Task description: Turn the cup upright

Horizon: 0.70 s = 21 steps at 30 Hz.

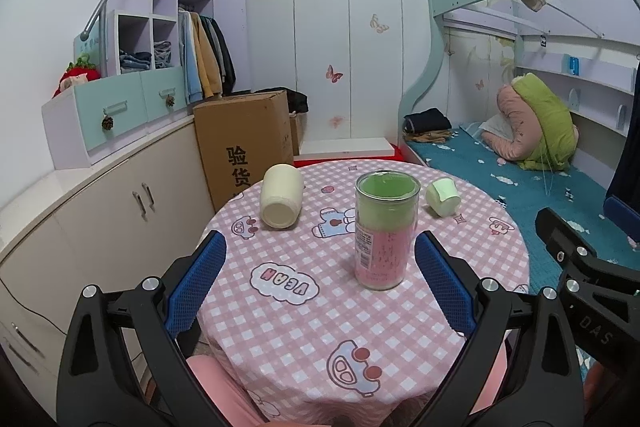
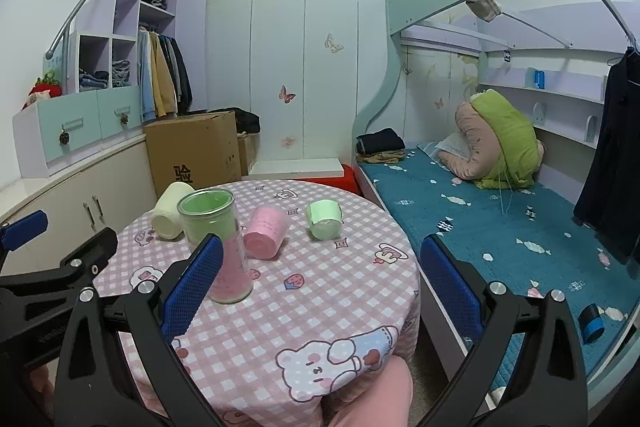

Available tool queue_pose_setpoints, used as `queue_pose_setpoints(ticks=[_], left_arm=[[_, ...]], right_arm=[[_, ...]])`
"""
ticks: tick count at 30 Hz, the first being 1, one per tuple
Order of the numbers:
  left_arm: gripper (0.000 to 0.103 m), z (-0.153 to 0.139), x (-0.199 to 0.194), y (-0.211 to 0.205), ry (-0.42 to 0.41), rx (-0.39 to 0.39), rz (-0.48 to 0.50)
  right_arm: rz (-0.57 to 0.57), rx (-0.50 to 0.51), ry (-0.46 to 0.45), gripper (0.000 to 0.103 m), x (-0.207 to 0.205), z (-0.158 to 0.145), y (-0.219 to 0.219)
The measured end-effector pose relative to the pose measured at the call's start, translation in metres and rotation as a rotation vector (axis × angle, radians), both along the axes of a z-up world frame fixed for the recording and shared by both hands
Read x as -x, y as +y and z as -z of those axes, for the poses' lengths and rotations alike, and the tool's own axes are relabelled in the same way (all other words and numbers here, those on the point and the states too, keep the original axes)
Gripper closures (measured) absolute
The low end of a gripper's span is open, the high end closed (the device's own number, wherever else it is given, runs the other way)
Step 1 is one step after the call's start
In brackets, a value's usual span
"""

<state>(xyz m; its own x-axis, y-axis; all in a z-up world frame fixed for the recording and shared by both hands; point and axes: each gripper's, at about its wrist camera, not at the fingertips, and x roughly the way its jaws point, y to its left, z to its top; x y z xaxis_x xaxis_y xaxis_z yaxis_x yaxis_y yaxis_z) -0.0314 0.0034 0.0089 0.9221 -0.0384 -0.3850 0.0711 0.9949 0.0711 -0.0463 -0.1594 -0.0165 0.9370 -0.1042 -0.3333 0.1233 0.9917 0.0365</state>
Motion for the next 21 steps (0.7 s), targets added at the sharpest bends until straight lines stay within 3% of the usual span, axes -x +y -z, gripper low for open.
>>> queue_pose_setpoints(ticks=[21], left_arm=[[0.007,0.0042,0.0012,0.0016,0.025,0.013,-0.013]], right_arm=[[-0.020,-0.018,-0.001,0.008,0.0026,-0.0009,-0.0022]])
